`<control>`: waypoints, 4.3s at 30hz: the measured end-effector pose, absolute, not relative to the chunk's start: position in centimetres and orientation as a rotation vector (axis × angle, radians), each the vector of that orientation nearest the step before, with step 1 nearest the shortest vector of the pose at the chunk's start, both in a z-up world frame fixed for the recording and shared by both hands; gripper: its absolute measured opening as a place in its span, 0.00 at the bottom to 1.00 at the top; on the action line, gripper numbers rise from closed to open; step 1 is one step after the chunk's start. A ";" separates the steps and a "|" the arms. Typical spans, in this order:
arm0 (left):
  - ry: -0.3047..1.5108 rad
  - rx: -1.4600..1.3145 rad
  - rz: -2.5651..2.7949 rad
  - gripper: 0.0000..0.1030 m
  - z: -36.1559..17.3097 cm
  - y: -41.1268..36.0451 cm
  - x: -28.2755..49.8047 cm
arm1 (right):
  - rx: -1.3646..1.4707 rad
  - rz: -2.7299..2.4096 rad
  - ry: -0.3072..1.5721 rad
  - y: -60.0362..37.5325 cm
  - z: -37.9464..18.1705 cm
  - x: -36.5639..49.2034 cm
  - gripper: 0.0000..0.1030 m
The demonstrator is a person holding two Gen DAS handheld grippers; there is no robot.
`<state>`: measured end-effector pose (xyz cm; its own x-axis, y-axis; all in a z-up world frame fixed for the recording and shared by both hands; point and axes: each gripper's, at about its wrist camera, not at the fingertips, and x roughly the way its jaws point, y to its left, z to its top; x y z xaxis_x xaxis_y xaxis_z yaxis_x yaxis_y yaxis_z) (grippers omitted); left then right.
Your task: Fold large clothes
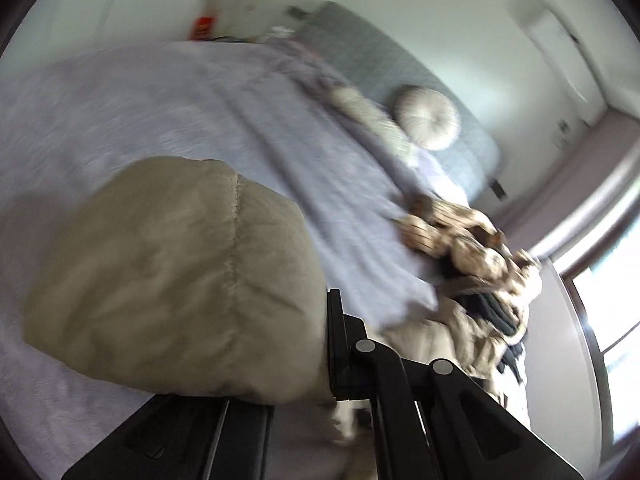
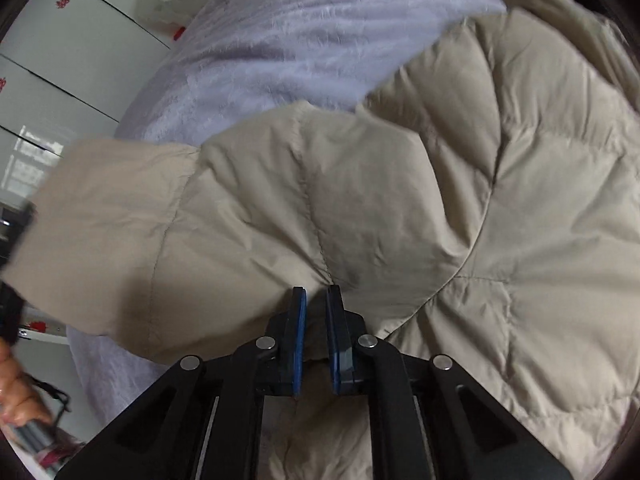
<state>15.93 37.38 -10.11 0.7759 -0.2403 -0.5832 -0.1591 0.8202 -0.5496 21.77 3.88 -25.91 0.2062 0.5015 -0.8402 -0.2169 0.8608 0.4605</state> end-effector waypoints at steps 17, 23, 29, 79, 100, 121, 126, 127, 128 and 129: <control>0.797 -0.032 -0.425 0.06 -8.4 -0.9 19.8 | 0.456 0.306 1.212 -19.9 -23.0 19.9 0.09; 0.971 0.193 -0.389 0.08 -17.3 -9.5 20.1 | 0.508 0.160 1.219 -27.5 -25.5 19.2 0.09; 0.954 0.258 -0.382 0.85 -18.8 -10.2 18.7 | 0.558 0.163 1.191 -27.4 -26.0 20.9 0.10; 1.006 -0.268 -0.001 0.52 -15.5 20.6 23.2 | 0.401 -0.002 1.011 -29.2 -21.4 20.8 0.53; 1.156 -0.181 0.048 0.61 -21.4 15.9 19.1 | 0.222 0.040 1.090 -27.5 -25.0 21.8 0.09; 1.222 0.059 -0.121 0.90 -14.8 -2.9 11.0 | 0.608 0.024 1.100 -38.8 -23.1 10.5 0.57; 1.229 0.087 -0.178 0.90 -14.3 -7.9 9.9 | 0.674 -0.002 1.083 -42.4 -23.3 8.7 0.73; 1.232 0.094 -0.180 0.90 -14.3 -8.6 10.0 | 0.694 -0.006 1.076 -43.2 -23.4 8.4 0.78; 1.230 0.100 -0.185 0.90 -14.4 -9.3 10.0 | 0.711 -0.011 1.068 -44.0 -23.4 8.3 0.79; 1.223 0.112 -0.191 0.90 -14.2 -10.4 9.8 | 0.729 -0.018 1.060 -44.9 -23.5 8.0 0.79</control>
